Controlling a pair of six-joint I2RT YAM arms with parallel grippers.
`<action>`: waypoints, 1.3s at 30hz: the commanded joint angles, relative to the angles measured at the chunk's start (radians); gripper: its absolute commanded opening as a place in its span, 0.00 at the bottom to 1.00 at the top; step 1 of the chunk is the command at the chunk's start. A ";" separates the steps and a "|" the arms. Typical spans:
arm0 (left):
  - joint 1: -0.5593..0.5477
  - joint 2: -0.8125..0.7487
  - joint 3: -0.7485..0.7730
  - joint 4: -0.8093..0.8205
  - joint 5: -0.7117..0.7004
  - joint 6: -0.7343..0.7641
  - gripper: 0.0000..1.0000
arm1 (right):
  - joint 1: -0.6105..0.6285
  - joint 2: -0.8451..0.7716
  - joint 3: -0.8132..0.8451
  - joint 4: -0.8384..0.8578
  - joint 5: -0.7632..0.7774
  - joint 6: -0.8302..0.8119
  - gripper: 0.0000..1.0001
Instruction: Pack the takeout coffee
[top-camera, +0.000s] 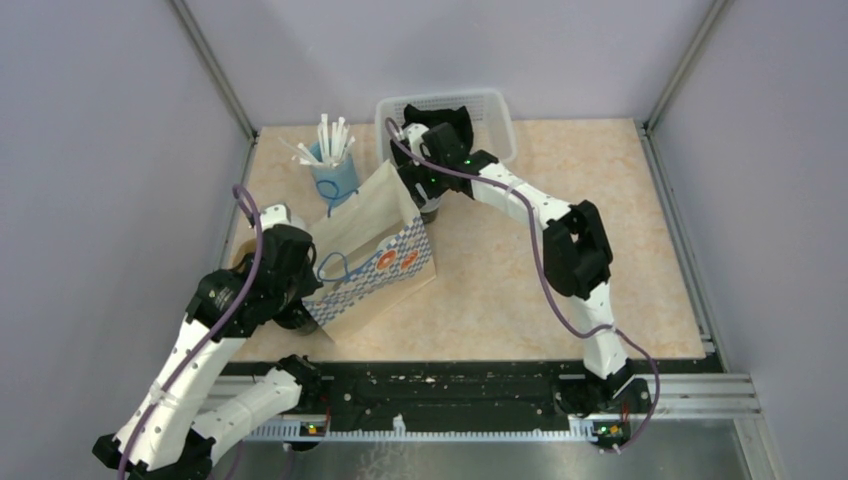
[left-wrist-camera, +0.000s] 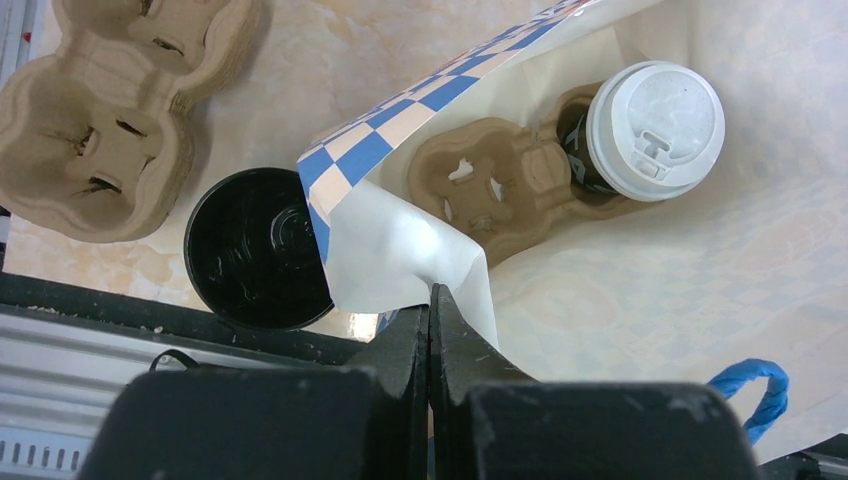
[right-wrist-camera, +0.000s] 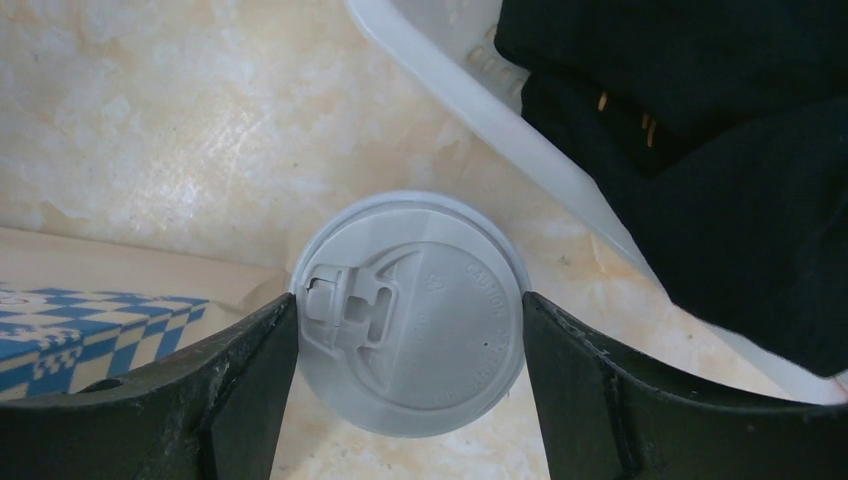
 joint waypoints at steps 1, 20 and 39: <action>0.001 0.008 -0.025 0.017 0.024 0.032 0.00 | -0.019 -0.106 -0.042 0.057 0.031 0.045 0.73; 0.002 0.013 -0.007 0.165 0.120 0.192 0.00 | -0.089 -0.370 -0.266 0.003 0.180 0.089 0.72; 0.002 0.195 0.122 0.450 0.455 0.328 0.00 | -0.133 -0.893 -0.061 -0.524 0.323 0.040 0.69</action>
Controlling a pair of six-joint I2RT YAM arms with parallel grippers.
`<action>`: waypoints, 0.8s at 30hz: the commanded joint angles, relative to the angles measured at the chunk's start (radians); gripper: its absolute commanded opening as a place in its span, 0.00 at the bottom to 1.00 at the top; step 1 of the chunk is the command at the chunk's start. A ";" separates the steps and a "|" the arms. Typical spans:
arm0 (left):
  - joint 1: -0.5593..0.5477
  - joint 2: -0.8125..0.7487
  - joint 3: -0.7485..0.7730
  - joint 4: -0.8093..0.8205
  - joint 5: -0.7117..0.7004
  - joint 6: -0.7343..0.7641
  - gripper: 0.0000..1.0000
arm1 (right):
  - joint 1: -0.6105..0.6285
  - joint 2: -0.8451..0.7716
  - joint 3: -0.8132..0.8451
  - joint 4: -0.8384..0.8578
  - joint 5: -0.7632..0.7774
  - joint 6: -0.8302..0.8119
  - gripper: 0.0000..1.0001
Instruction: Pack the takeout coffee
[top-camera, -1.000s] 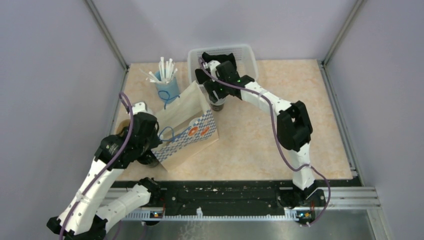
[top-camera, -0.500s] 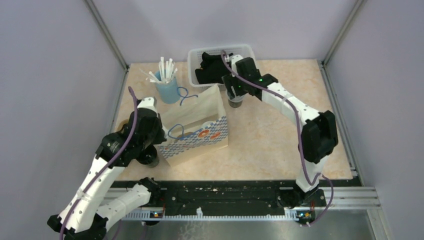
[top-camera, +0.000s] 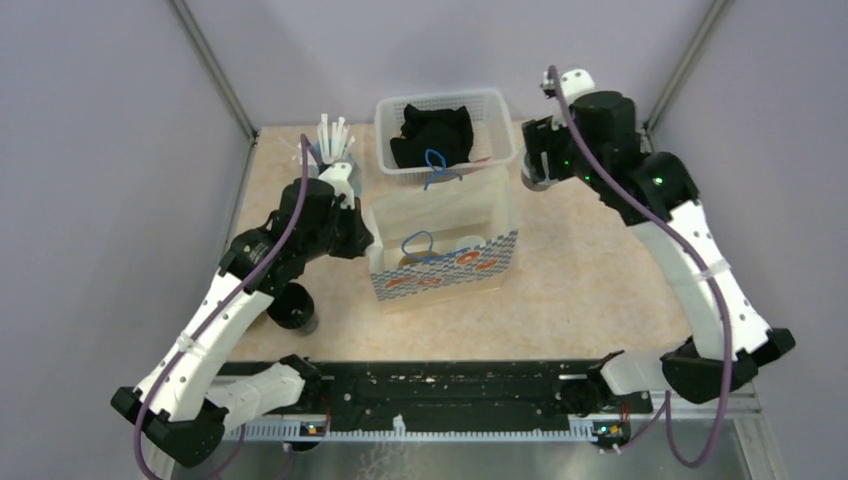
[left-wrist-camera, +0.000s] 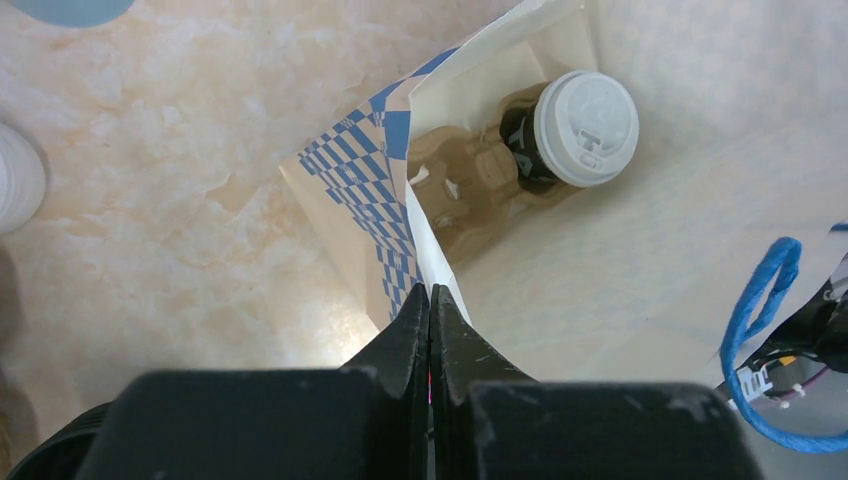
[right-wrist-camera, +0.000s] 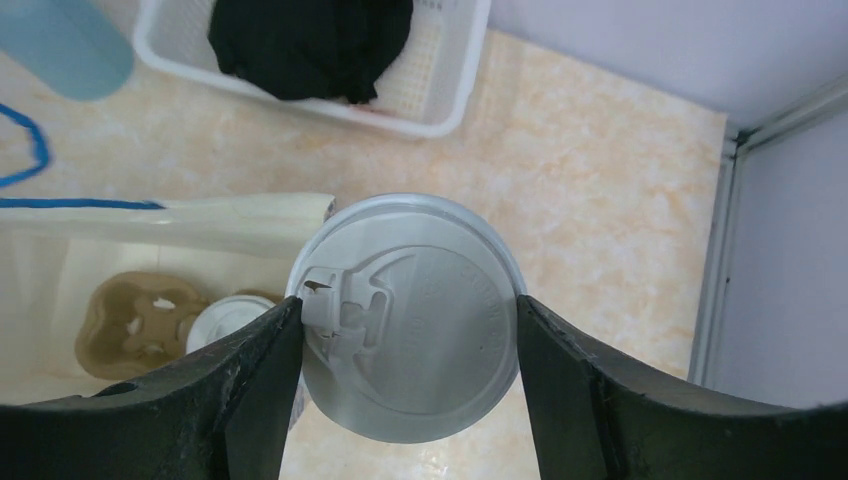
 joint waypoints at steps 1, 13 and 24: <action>0.002 -0.020 0.026 0.101 0.015 -0.020 0.00 | 0.004 -0.070 0.173 -0.106 -0.082 -0.058 0.68; 0.001 -0.040 0.014 0.167 0.030 0.089 0.00 | 0.188 -0.111 0.178 0.075 -0.621 0.034 0.64; 0.001 -0.196 -0.168 0.370 0.016 0.190 0.00 | 0.494 -0.002 0.054 0.138 -0.351 -0.171 0.61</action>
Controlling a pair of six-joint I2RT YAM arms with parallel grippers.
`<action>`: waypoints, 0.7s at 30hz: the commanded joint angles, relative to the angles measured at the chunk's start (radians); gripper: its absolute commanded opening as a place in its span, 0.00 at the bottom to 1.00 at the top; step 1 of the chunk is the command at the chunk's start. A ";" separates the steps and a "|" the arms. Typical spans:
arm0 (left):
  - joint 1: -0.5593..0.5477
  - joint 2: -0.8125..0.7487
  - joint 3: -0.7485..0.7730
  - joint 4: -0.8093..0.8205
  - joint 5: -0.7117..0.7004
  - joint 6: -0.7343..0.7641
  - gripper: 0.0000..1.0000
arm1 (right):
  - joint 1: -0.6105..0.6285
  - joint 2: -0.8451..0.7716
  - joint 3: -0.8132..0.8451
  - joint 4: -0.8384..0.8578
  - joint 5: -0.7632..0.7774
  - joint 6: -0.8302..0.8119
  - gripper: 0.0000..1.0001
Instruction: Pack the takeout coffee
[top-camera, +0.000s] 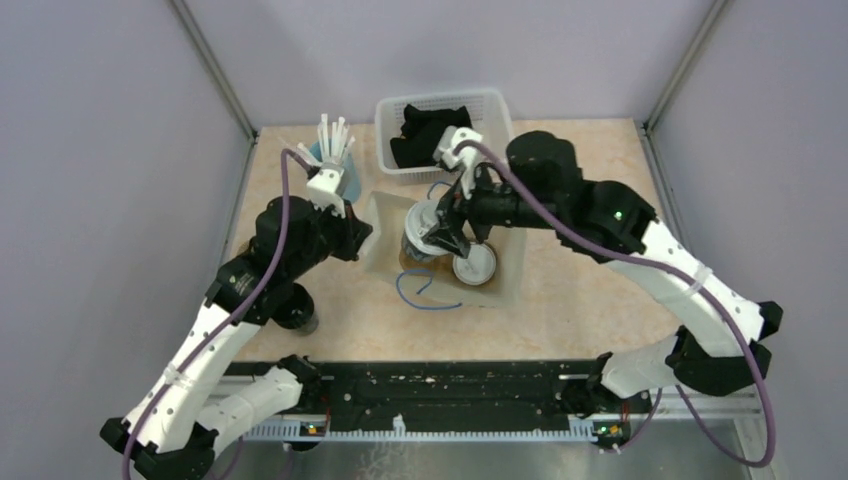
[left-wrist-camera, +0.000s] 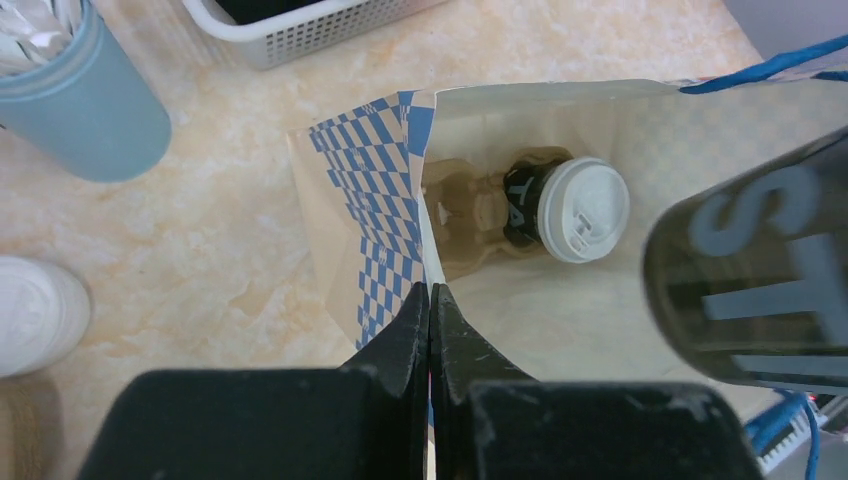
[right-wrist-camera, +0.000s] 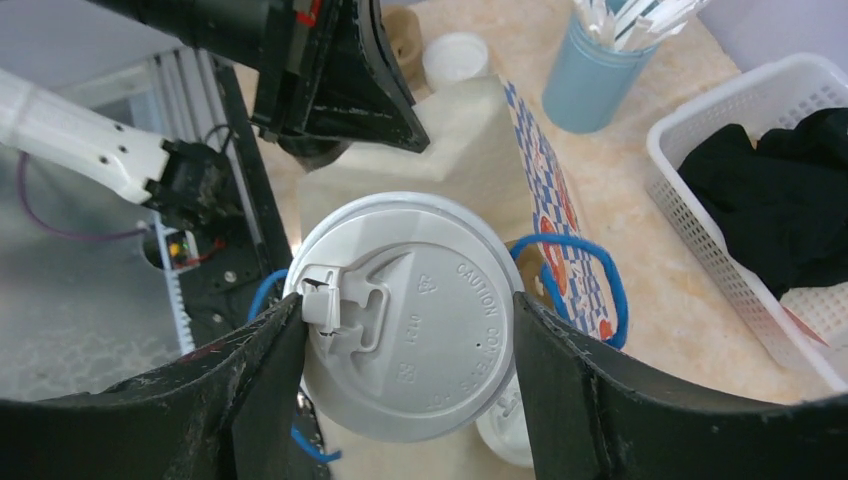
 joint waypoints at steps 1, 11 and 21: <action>0.001 -0.073 -0.072 0.166 -0.016 0.085 0.00 | 0.091 0.031 -0.021 0.053 0.173 -0.148 0.61; 0.001 -0.178 -0.204 0.250 -0.067 0.123 0.00 | 0.313 0.106 -0.076 0.008 0.430 -0.345 0.61; 0.001 -0.199 -0.224 0.241 -0.090 0.092 0.00 | 0.367 0.152 -0.174 0.087 0.509 -0.349 0.60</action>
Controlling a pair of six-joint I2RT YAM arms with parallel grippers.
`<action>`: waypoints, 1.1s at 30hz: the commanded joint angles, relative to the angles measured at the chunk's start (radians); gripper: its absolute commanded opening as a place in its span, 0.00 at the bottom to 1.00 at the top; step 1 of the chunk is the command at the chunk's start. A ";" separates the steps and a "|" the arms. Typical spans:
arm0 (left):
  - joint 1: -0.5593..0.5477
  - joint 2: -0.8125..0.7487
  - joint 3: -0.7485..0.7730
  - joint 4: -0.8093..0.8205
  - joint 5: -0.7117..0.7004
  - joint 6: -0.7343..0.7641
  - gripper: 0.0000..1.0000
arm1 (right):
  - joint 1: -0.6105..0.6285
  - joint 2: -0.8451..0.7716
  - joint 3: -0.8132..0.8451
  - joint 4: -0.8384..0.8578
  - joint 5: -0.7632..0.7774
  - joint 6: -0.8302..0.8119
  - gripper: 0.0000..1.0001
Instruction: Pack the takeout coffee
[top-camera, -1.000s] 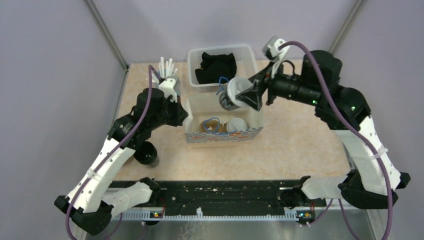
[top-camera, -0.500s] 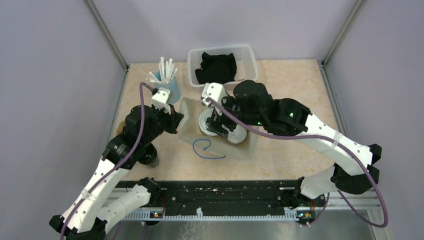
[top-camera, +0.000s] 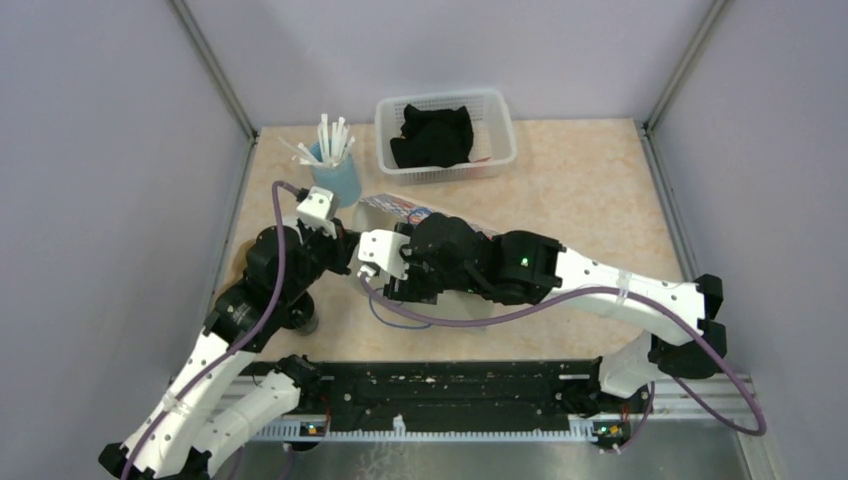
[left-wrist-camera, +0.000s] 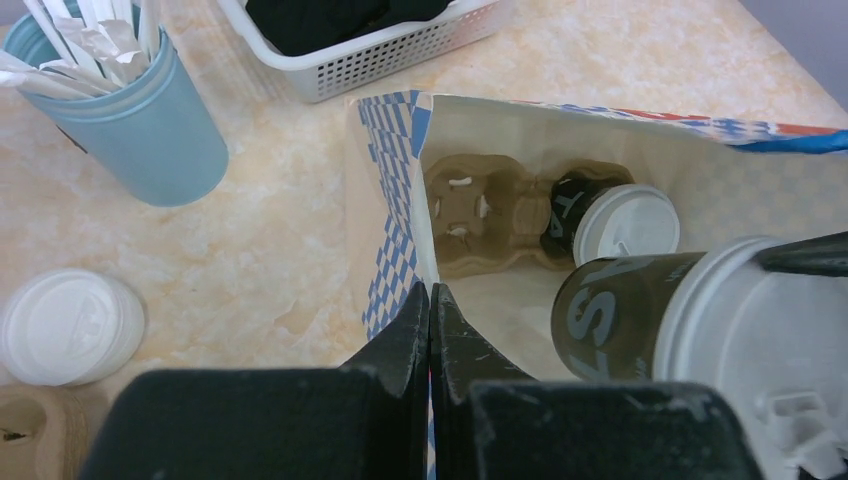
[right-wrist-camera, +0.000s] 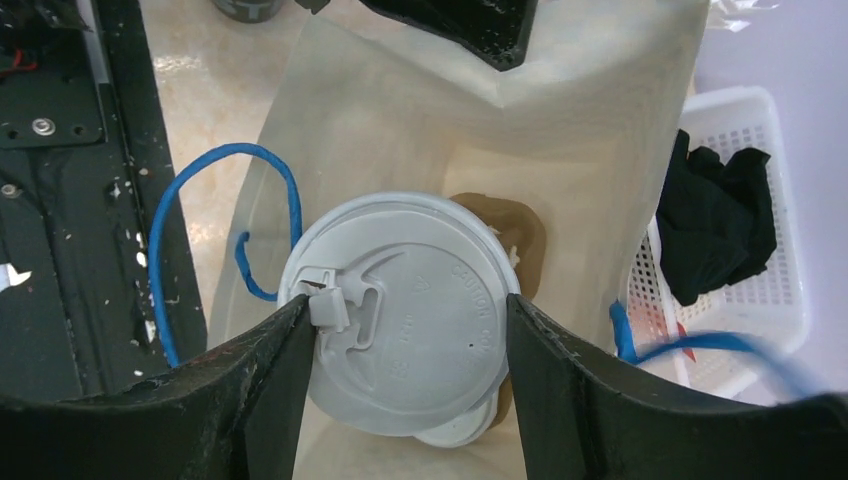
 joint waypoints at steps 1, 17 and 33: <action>0.000 0.000 0.010 0.070 -0.017 -0.006 0.00 | 0.014 -0.012 -0.068 0.089 0.083 -0.002 0.60; 0.002 -0.047 -0.023 -0.004 0.025 -0.097 0.00 | -0.016 -0.015 -0.323 0.363 0.186 -0.038 0.59; 0.000 -0.191 -0.112 -0.084 -0.038 -0.120 0.00 | -0.053 0.103 -0.370 0.547 0.128 -0.072 0.59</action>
